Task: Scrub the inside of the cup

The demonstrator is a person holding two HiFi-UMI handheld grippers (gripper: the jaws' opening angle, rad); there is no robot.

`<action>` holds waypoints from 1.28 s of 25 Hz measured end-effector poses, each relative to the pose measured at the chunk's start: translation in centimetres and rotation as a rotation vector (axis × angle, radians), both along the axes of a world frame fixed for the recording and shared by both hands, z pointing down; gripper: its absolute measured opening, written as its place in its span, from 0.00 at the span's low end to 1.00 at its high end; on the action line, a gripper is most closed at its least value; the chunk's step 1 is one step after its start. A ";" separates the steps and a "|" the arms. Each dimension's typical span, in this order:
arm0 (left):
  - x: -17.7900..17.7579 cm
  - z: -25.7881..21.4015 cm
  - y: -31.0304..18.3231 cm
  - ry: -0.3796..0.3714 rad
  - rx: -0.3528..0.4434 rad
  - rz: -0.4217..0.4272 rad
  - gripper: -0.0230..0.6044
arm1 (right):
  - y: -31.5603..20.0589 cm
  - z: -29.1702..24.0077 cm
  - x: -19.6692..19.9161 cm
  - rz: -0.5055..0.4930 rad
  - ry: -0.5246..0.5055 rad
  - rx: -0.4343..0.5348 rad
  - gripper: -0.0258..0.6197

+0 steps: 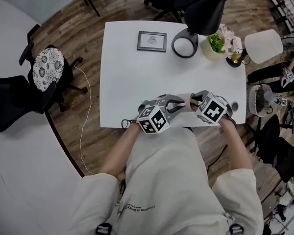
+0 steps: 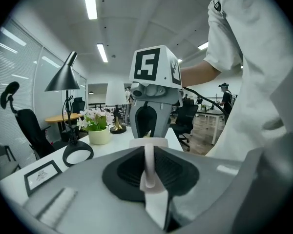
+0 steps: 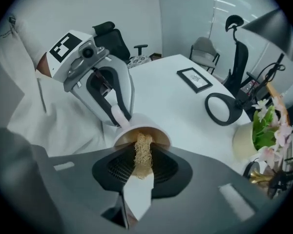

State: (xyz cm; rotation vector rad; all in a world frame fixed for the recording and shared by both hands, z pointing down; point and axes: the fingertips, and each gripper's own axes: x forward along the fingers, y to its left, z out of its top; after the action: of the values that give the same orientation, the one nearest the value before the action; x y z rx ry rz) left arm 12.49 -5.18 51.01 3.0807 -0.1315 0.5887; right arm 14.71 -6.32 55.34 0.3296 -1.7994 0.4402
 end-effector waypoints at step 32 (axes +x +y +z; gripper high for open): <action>-4.7 7.3 -4.2 0.091 -0.181 -0.402 0.11 | -0.6 -5.5 4.3 0.652 -0.603 0.399 0.20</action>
State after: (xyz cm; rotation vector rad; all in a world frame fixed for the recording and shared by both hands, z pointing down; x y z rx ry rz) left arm 7.76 -9.38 58.35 2.7816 -0.6391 0.4136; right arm 19.05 -6.92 49.86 1.1819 -2.3502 0.6793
